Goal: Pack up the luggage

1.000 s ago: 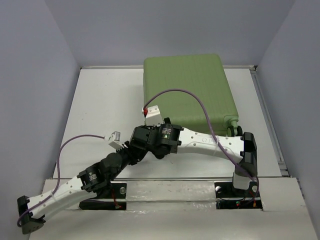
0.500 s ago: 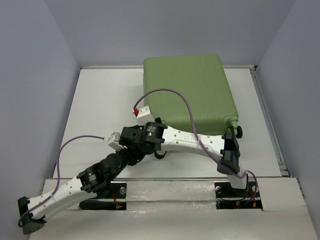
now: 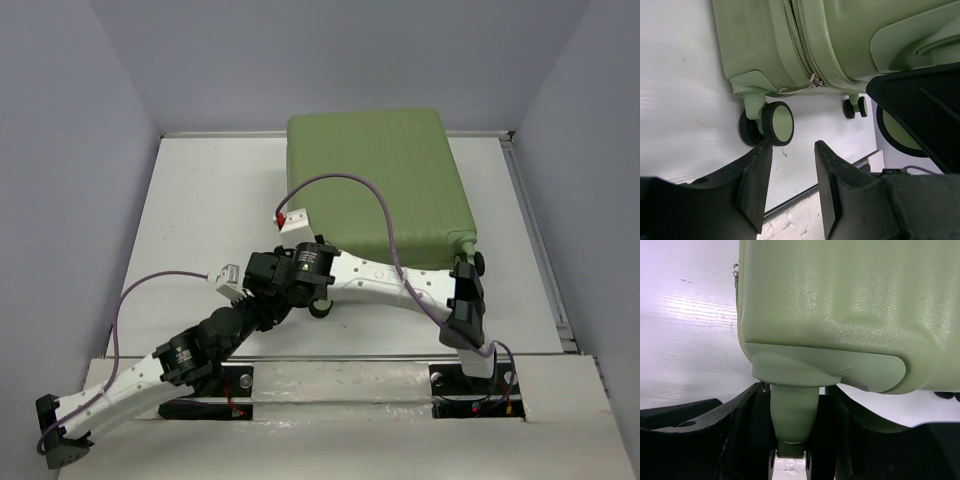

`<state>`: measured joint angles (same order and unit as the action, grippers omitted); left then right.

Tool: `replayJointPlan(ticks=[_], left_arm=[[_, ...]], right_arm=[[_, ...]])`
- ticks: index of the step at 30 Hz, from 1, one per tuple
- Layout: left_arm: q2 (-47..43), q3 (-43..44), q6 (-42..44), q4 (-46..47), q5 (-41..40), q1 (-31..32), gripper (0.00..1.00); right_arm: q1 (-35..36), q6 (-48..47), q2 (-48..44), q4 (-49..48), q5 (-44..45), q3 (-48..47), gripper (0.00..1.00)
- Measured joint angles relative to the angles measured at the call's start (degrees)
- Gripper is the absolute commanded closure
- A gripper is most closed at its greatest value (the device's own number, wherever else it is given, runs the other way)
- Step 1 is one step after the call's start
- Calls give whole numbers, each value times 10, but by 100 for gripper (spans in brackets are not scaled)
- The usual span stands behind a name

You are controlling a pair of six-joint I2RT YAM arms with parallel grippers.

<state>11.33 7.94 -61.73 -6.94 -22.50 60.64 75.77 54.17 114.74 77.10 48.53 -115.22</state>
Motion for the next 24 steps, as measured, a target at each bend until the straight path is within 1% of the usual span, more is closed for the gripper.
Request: replayJointPlan(ticks=[2, 4, 6, 8, 9, 13, 17, 21, 24], left_arm=[[2, 0, 2, 0, 0, 0, 44], [7, 0, 7, 0, 0, 0, 42], [16, 0, 12, 0, 1, 0, 41], [29, 0, 22, 4, 7, 0, 41], [37, 0, 29, 9, 12, 0, 41], [79, 7, 64, 47, 32, 0, 41], [170, 41, 109, 98, 52, 0, 44], [242, 69, 150, 158, 71, 4, 45], [284, 82, 176, 199, 77, 26, 46]], right_arm=[[0, 1, -19, -17, -1, 30, 93], [0, -4, -50, -55, -5, 73, 93], [0, -16, -114, -137, -19, 166, 93], [0, -31, -173, -189, -35, 235, 93], [0, -40, -206, -212, -46, 271, 93], [-2, -68, -286, -257, -66, 353, 93], [-5, -85, -328, -276, -76, 389, 93], [-7, -90, -330, -285, -83, 396, 93], [-7, -93, -333, -293, -84, 402, 93]])
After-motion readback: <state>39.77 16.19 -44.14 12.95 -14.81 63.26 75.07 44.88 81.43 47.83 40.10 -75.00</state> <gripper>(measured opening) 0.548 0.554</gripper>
